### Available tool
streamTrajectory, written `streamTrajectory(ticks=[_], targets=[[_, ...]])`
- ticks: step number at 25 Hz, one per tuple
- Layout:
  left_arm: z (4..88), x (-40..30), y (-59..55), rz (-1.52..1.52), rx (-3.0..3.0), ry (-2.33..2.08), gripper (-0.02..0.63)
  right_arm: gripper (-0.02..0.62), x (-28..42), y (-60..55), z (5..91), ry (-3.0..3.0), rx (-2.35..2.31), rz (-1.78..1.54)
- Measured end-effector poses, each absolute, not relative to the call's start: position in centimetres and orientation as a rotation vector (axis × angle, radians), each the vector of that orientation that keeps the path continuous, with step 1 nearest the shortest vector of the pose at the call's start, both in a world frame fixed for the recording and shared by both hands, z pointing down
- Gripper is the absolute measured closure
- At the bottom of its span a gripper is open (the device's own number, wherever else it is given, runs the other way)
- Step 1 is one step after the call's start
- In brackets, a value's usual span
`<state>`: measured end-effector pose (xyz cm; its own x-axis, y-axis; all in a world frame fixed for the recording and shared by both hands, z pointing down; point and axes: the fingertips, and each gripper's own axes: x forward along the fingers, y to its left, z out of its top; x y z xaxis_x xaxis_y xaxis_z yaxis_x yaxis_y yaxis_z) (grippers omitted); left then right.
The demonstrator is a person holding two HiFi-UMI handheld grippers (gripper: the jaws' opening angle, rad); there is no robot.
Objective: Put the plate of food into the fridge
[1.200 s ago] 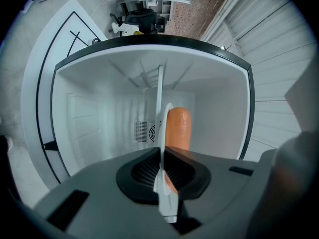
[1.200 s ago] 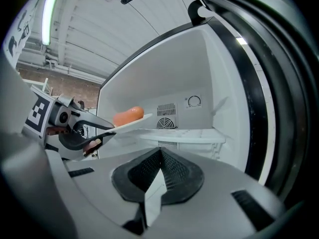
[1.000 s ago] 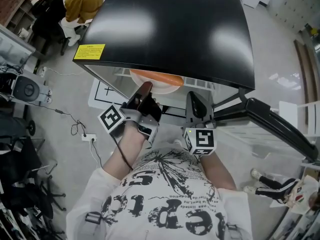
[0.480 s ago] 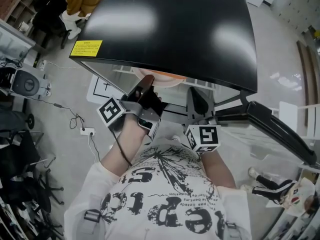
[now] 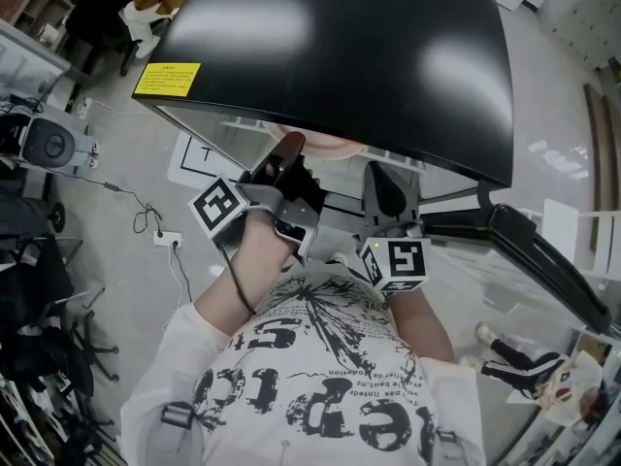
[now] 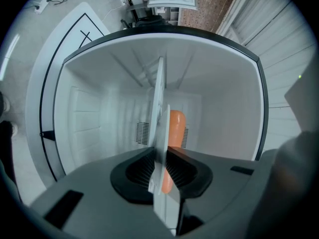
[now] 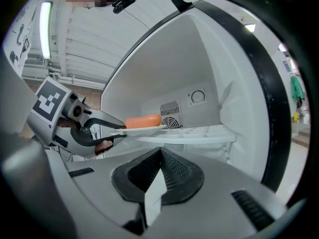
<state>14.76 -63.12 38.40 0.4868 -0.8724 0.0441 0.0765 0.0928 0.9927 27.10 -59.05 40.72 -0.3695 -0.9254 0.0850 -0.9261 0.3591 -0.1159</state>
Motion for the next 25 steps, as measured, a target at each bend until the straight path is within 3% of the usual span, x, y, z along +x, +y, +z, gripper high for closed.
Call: streamTrajectory(ticks=[11, 25], targets=[[36.7, 14.4, -62.7, -0.862, 1.427, -0.789, 0.472, 0.595, 25.8, -58.5, 41.2, -2.576, 1.714, 0.227], [34.3, 14.6, -63.3, -0.911, 1.519, -0.705, 0.256, 0.595, 25.0, -57.1, 41.9, -2.503, 1.730, 0.240]])
